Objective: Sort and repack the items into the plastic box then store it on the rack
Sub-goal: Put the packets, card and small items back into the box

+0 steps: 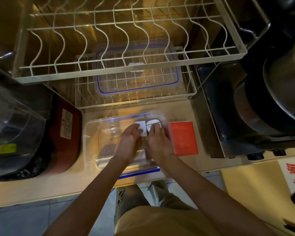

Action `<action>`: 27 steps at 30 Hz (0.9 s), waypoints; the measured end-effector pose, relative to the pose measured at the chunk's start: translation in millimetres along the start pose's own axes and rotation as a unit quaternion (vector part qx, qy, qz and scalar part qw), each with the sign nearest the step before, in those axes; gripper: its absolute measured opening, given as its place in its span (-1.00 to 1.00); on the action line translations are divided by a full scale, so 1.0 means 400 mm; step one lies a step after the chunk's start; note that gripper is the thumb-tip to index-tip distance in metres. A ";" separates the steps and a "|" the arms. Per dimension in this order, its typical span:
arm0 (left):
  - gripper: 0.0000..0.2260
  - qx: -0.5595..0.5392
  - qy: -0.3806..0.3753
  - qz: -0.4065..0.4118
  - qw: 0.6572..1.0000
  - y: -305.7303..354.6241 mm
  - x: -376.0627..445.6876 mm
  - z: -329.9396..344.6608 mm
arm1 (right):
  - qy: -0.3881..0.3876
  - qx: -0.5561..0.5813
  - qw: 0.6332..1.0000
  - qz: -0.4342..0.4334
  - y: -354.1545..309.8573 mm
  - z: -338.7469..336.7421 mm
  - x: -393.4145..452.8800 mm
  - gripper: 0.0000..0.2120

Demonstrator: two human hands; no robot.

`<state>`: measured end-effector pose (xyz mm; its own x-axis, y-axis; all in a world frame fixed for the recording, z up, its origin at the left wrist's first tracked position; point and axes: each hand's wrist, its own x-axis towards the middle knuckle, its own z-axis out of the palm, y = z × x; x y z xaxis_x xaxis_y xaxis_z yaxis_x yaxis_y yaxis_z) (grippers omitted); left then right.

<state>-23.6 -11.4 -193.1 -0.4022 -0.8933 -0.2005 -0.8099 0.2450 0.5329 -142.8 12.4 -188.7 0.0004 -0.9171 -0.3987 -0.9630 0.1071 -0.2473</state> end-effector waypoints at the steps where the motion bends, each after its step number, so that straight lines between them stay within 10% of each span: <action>1: -0.73 -0.001 0.004 -0.005 1.000 0.002 -0.001 0.002 | 0.006 0.005 1.000 -0.001 0.001 0.003 -0.002 -0.55; 20: -0.64 0.109 -0.063 -0.024 0.992 0.038 0.005 -0.013 | -0.010 -0.024 0.999 -0.029 0.006 -0.006 -0.025 -0.56; 27: -0.68 0.108 -0.101 -0.096 0.984 0.117 0.032 -0.050 | 0.070 0.301 0.951 -0.003 0.028 -0.068 -0.068 -0.64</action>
<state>-58.1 -19.1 -154.3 -0.2924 -0.8433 -0.4510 -0.9423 0.1735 0.2864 -161.0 28.3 -156.8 -0.0715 -0.9560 -0.2844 -0.6342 0.2637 -0.7268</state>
